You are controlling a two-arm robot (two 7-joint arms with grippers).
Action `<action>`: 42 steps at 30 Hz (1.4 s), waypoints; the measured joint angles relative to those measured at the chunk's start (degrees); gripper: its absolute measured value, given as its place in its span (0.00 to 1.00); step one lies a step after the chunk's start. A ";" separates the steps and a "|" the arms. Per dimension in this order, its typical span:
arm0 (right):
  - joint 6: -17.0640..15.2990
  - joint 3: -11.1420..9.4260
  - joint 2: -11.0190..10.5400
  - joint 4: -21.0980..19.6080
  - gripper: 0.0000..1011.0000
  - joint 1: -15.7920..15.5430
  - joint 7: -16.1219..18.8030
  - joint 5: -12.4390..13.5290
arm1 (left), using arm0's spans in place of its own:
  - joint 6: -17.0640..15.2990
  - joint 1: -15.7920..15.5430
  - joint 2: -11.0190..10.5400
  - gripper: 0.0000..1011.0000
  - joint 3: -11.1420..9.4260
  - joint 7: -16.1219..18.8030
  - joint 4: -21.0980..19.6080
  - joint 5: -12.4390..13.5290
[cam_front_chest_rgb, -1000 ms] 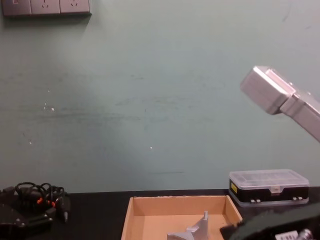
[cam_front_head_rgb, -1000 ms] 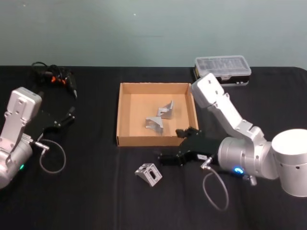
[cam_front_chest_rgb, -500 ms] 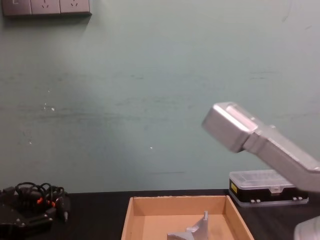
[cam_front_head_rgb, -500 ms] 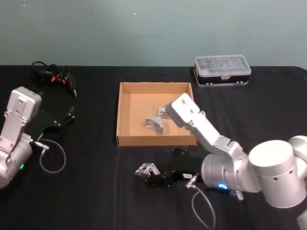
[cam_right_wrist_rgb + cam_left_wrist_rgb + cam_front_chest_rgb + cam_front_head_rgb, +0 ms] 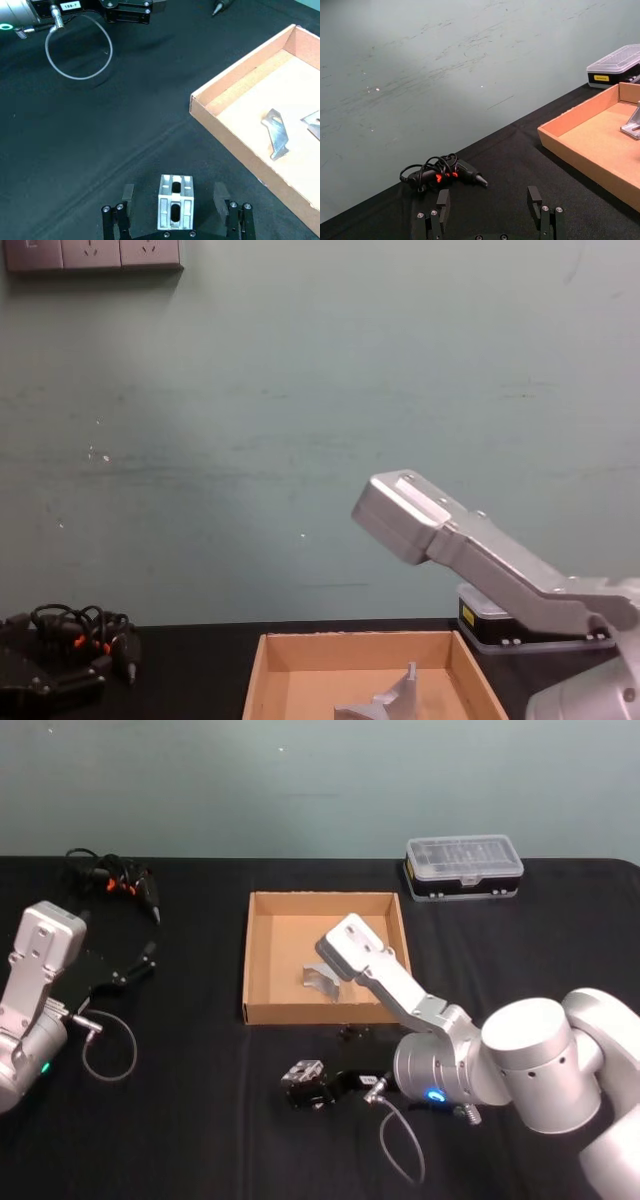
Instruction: Use one hand to pick up the angle iron from the table and place it into the box.
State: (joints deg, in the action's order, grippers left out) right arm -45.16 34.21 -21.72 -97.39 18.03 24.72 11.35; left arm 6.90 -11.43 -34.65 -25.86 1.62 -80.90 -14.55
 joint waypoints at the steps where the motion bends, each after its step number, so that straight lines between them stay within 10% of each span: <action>1: -0.05 0.07 0.35 0.33 0.99 0.13 0.02 -0.29 | 0.00 0.00 0.00 1.00 0.00 0.00 0.00 0.00; 42: 0.89 -0.42 4.55 6.20 0.99 0.73 2.72 -5.54 | 0.00 0.00 0.00 1.00 0.00 0.00 0.00 0.00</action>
State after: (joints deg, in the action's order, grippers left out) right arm -44.27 33.79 -17.17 -91.19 18.75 27.43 5.81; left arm 6.91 -11.43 -34.64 -25.86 1.62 -80.90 -14.55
